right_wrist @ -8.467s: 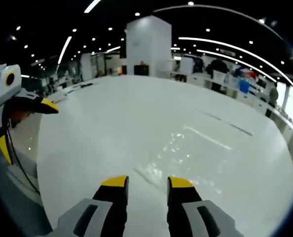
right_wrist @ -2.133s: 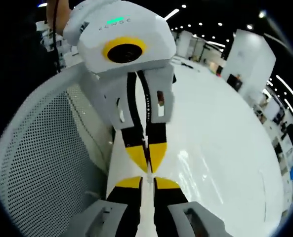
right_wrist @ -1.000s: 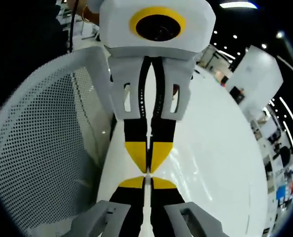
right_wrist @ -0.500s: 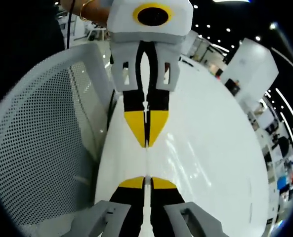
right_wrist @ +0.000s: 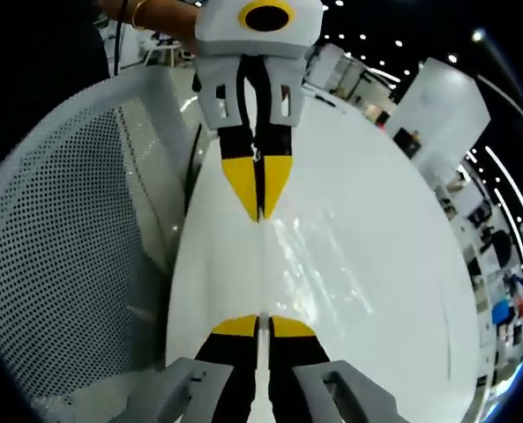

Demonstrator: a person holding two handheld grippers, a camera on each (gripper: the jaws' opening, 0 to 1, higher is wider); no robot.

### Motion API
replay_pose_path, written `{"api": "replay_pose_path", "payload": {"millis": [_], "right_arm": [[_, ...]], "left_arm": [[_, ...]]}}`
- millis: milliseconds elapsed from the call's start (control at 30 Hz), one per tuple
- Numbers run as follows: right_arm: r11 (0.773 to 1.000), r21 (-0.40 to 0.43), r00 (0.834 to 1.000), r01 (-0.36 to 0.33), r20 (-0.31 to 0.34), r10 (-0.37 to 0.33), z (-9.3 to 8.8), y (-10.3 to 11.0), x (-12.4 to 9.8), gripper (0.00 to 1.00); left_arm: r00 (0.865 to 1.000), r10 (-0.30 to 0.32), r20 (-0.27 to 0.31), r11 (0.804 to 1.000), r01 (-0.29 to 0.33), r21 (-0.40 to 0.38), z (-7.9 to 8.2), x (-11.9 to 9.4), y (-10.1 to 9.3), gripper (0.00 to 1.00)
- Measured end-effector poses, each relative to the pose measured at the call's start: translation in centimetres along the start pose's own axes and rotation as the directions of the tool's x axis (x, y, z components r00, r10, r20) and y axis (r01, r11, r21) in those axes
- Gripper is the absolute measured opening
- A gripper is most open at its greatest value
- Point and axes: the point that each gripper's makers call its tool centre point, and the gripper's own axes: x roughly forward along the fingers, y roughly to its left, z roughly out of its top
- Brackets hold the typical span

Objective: Open the resealable bag by pulling the two sides of the seal apart until the entire bag opening is separated and visibly accessible.

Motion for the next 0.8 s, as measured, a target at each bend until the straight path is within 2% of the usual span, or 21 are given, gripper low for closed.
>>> {"api": "replay_pose_path", "payload": {"millis": [200,433,700,767,800], "right_arm": [[1.000,0.016,1.000,0.005,0.014,-0.006,0.5,0.1,-0.3,0.00],[1.000,0.014,0.999,0.005,0.033,-0.005,2.0,0.6,-0.1,0.00],[1.000,0.015,0.998,0.006,0.055,-0.006,3.2,0.8,0.2,0.00],[1.000,0.013,0.998,0.006,0.060,-0.007,3.4,0.8,0.1,0.00],[1.000,0.011,0.998,0.008,0.062,-0.009,3.5,0.7,0.1,0.00]], "left_arm": [[1.000,0.003,0.005,1.000,-0.003,-0.026,0.3,0.1,-0.1,0.00],[1.000,0.002,-0.008,1.000,-0.002,0.021,1.3,1.0,-0.6,0.10],[0.999,-0.021,-0.034,0.997,0.024,0.077,1.4,1.9,-1.2,0.07],[0.999,-0.024,-0.039,0.996,0.027,0.086,1.4,2.0,-1.2,0.05],[0.999,-0.029,-0.044,0.995,0.033,0.094,1.4,2.0,-1.2,0.01]]}}
